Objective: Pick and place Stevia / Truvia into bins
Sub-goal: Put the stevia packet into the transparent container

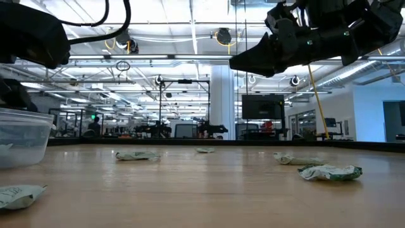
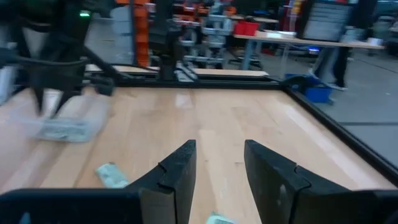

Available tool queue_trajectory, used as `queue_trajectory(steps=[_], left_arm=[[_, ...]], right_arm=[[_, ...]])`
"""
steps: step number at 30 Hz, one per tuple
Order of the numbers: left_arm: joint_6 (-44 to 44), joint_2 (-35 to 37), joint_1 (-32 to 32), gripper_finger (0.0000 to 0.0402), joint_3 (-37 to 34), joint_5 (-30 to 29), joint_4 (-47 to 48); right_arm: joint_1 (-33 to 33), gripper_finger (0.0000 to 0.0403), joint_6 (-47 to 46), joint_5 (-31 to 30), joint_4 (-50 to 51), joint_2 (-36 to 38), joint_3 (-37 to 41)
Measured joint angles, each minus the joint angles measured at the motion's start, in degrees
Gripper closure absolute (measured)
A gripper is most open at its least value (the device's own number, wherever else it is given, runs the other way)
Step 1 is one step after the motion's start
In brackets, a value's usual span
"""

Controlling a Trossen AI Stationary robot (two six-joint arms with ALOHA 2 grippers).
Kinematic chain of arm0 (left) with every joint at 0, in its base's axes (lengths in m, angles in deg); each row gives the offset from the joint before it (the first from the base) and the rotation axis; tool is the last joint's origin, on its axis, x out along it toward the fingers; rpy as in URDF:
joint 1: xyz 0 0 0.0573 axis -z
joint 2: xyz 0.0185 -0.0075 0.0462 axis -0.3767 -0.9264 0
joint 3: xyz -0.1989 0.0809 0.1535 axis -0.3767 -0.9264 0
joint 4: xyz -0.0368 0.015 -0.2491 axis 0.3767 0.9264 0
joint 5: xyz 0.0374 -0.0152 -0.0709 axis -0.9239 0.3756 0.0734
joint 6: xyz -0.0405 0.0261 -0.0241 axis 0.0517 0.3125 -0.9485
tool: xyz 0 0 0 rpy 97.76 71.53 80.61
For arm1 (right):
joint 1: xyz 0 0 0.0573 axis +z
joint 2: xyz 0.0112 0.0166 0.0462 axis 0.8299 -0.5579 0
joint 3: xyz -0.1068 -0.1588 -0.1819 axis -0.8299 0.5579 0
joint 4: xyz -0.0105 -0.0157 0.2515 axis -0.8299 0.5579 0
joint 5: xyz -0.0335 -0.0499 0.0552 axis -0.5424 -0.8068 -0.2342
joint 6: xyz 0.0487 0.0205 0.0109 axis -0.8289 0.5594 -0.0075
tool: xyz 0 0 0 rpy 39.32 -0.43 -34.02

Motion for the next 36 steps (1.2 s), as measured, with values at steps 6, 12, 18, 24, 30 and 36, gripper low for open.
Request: queue_trajectory(steps=[6,12,18,24,30,36], left_arm=[[-0.74,2.06,-2.02,0.0311,0.0,-0.09,7.52],[-0.51,7.37,-5.69,0.0311,-0.02,-4.64,12.84],[3.73,13.88,-8.8,0.0311,0.02,-13.78,8.39],[14.32,17.34,-12.66,0.0311,0.04,-30.79,3.41],[19.69,17.56,-17.03,0.0311,0.02,-36.29,-2.67],[20.63,17.54,-20.84,0.0311,0.02,-36.4,-6.53]], right_arm=[[-0.38,0.0275,-0.02,4.39,-0.51,-0.02,-0.48],[0.7,0.0275,0.11,4.5,2.0,0.0,-2.83],[3.27,0.0275,1.21,4.46,12.94,0.0,-7.74],[4.45,0.0275,1.19,4.42,21.21,-3.37,-11.81],[2.13,0.0275,0.64,-1.91,22.53,-8.63,-11.98],[-2.42,0.0275,-9.22,-3.46,16.16,-16.23,-11.98]])
